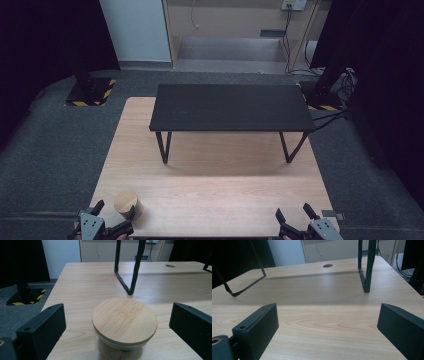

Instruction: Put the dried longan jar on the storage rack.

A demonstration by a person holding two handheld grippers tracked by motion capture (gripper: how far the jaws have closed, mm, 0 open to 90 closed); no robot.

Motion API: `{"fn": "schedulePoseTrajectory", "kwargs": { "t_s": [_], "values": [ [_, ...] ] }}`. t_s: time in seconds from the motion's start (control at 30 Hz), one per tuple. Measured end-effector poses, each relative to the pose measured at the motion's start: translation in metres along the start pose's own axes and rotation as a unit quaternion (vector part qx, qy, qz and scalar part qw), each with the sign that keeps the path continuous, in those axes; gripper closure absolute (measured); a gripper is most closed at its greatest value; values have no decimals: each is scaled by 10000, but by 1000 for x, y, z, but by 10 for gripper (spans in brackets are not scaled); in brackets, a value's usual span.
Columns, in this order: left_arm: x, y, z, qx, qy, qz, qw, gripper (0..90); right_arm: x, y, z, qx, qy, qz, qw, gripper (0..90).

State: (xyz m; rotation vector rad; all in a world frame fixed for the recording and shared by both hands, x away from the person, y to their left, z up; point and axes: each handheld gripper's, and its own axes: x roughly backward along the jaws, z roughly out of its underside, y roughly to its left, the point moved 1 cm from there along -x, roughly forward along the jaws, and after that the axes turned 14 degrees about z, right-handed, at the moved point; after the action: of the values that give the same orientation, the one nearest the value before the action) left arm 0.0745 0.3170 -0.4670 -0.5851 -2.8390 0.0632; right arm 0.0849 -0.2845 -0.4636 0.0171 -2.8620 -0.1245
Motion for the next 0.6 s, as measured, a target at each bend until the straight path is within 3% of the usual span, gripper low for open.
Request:
{"fn": "schedulePoseTrajectory", "kwargs": {
  "t_s": [0.4, 0.6],
  "values": [
    [10, -1, 5, 33, -91, 97, 9999, 0, 3, 3, -3, 28, -38, -49, 10000, 39],
    [13, -4, 8, -48, -98, 27, 9999, 0, 5, 5, -3, 46, -49, -80, 9999, 39]
  ]
}}
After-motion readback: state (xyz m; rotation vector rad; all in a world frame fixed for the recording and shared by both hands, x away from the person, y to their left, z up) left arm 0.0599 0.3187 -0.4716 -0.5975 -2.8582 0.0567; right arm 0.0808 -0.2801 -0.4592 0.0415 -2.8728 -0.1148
